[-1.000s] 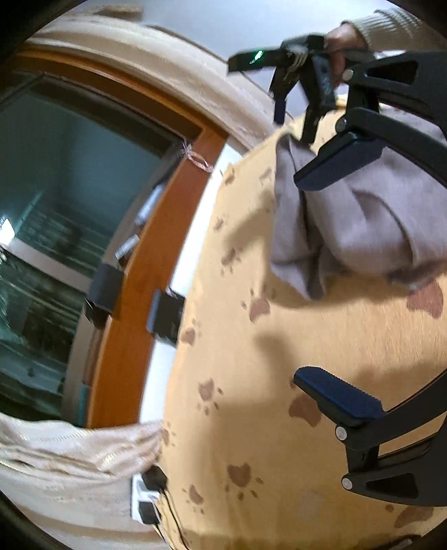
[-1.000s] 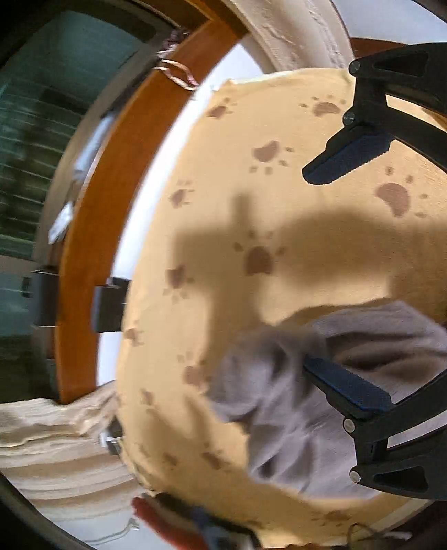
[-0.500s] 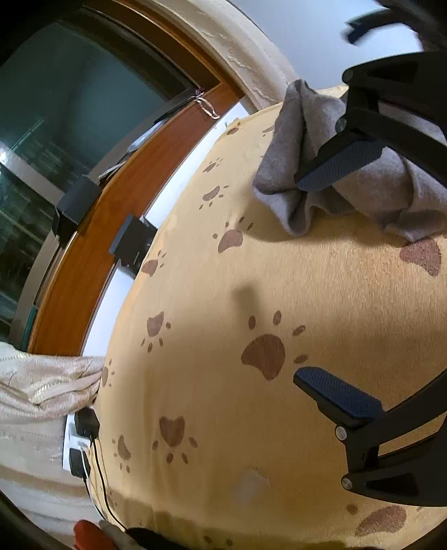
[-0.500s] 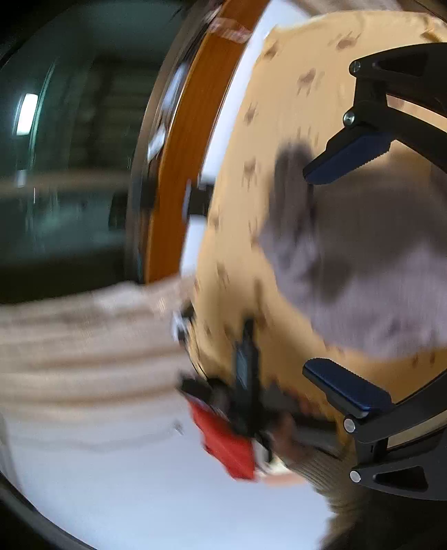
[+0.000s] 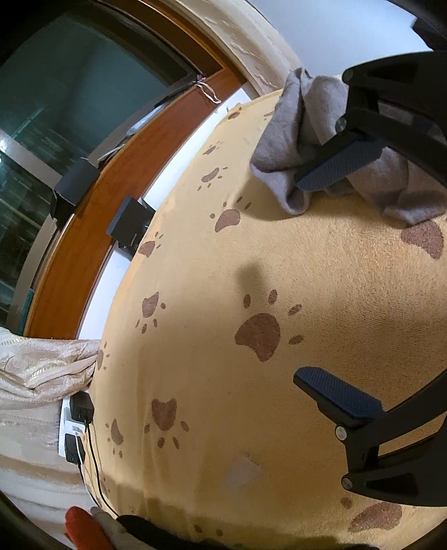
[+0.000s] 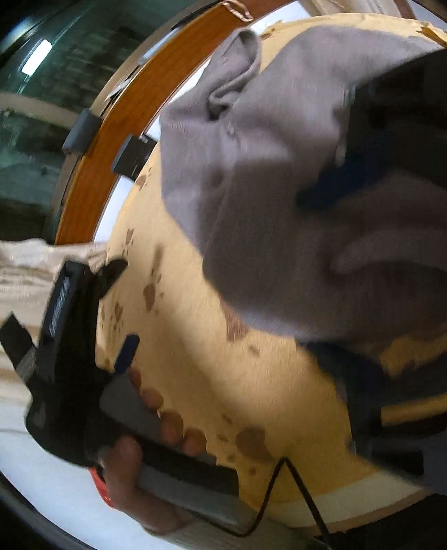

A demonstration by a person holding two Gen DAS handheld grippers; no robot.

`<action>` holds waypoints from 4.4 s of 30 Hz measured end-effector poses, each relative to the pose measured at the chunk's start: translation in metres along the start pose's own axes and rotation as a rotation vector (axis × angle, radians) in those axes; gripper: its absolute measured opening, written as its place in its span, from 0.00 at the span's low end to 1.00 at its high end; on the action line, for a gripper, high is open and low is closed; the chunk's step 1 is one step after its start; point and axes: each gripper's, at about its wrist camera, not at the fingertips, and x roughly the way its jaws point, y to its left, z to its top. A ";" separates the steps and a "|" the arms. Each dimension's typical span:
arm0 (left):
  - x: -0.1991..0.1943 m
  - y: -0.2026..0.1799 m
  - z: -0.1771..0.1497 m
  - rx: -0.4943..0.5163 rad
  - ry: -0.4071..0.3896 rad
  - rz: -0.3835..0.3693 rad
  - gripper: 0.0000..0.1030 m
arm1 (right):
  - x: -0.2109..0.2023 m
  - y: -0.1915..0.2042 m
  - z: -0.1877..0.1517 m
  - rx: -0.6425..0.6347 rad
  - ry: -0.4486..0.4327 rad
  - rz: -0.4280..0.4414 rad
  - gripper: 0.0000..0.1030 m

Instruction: Fold clothes

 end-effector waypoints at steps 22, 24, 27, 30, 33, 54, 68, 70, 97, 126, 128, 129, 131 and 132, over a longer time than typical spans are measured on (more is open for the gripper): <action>0.004 -0.046 -0.014 0.260 -0.064 -0.114 0.99 | -0.089 -0.147 -0.078 0.553 -0.130 -0.304 0.18; 0.003 -0.058 -0.015 0.311 -0.064 -0.114 0.99 | -0.083 -0.155 -0.092 0.592 -0.115 -0.280 0.19; 0.004 -0.073 -0.012 0.361 -0.042 -0.122 1.00 | -0.087 -0.159 -0.101 0.620 -0.130 -0.285 0.48; 0.003 -0.083 -0.006 0.385 -0.031 -0.132 1.00 | -0.092 -0.168 -0.106 0.647 -0.156 -0.324 0.87; 0.004 -0.095 0.005 0.414 -0.041 -0.118 1.00 | -0.098 -0.183 -0.113 0.688 -0.186 -0.295 0.87; 0.138 -0.186 0.040 0.718 0.239 -0.056 1.00 | -0.034 -0.199 -0.072 0.662 -0.072 -0.149 0.87; 0.146 -0.180 0.002 0.789 0.359 -0.151 0.98 | -0.046 -0.224 -0.125 0.840 -0.092 -0.132 0.85; 0.141 -0.178 -0.003 0.819 0.348 -0.136 0.98 | -0.049 -0.231 -0.135 0.897 -0.106 -0.102 0.85; 0.149 -0.178 0.002 0.767 0.299 -0.106 0.99 | -0.215 -0.253 -0.266 1.063 0.039 -0.886 0.85; 0.169 -0.232 0.031 0.898 0.261 -0.033 1.00 | -0.073 -0.244 -0.159 0.929 0.021 -0.227 0.87; 0.178 -0.243 0.021 0.988 0.259 0.023 0.99 | -0.071 -0.243 -0.157 0.913 0.030 -0.229 0.94; 0.179 -0.244 0.018 1.009 0.258 0.029 0.99 | -0.070 -0.242 -0.157 0.906 0.035 -0.230 0.99; 0.182 -0.247 0.012 1.052 0.256 0.041 0.99 | -0.068 -0.241 -0.155 0.891 0.045 -0.231 0.99; 0.183 -0.249 0.009 1.074 0.255 0.046 0.99 | -0.068 -0.240 -0.155 0.883 0.050 -0.232 0.99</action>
